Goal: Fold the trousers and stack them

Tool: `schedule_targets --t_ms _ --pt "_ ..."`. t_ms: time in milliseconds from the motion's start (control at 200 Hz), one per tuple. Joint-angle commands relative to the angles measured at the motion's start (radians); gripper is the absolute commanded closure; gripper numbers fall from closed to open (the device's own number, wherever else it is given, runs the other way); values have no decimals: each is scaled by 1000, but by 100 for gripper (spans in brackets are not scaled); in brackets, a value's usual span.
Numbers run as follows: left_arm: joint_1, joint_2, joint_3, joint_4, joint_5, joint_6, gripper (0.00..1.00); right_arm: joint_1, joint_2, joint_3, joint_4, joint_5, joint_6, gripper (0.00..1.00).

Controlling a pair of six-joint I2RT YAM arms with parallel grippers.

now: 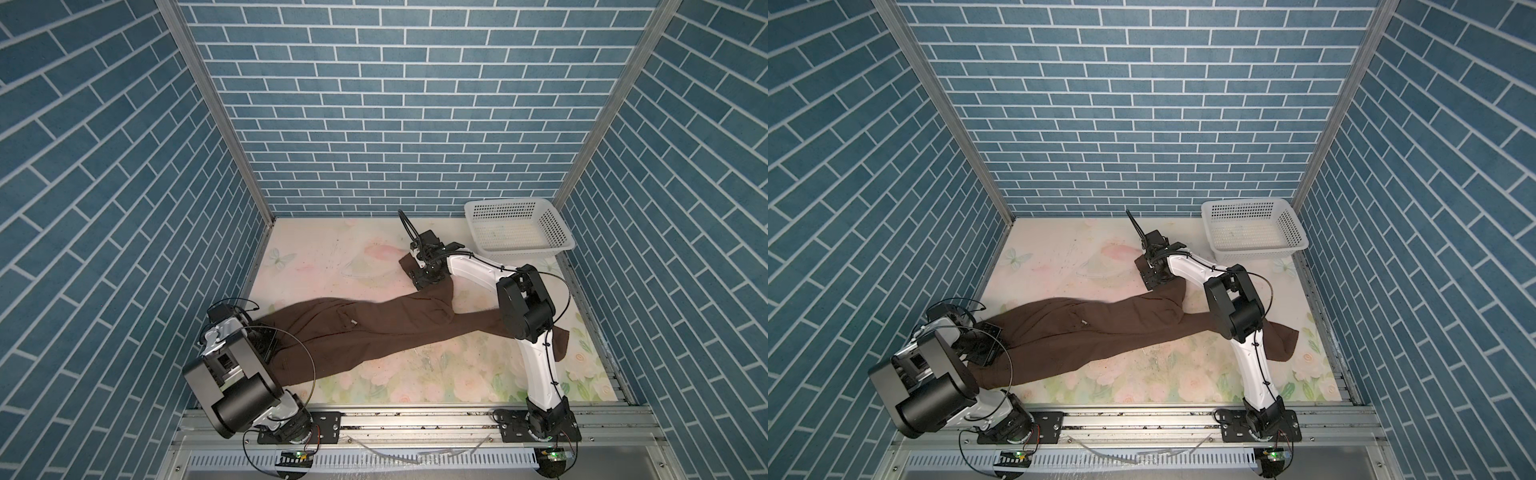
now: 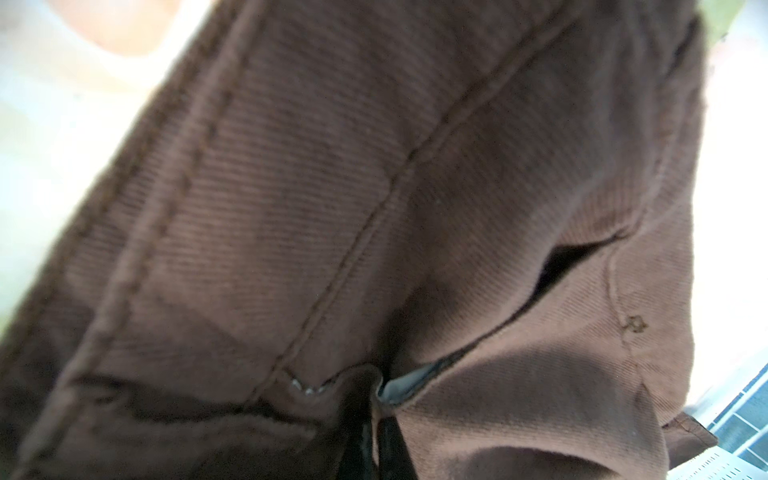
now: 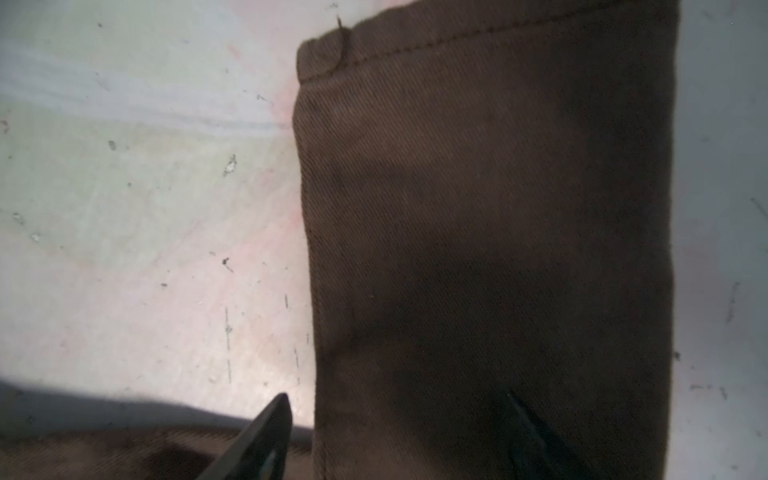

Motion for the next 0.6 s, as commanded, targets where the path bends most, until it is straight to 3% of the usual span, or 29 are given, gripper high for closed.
schedule_targets --t_ms 0,85,270,360,415,515,595 --pt "2 16 -9 -9 6 10 92 -1 46 -29 -17 -7 -25 30" --pt "2 16 -9 -9 9 10 92 -9 58 -6 -15 -71 -21 45" --pt "3 19 -7 -8 11 11 92 -20 91 237 -123 -96 -26 100" --pt "2 26 -3 -14 4 13 92 -24 31 362 -175 -115 -20 100" --pt "4 33 -5 -12 3 13 92 -26 -85 360 -134 -143 -18 100" --pt "3 50 0 -2 8 11 92 -31 -299 253 -36 -38 -33 100" --pt "3 65 9 5 13 8 92 -48 -487 69 39 70 -21 100"
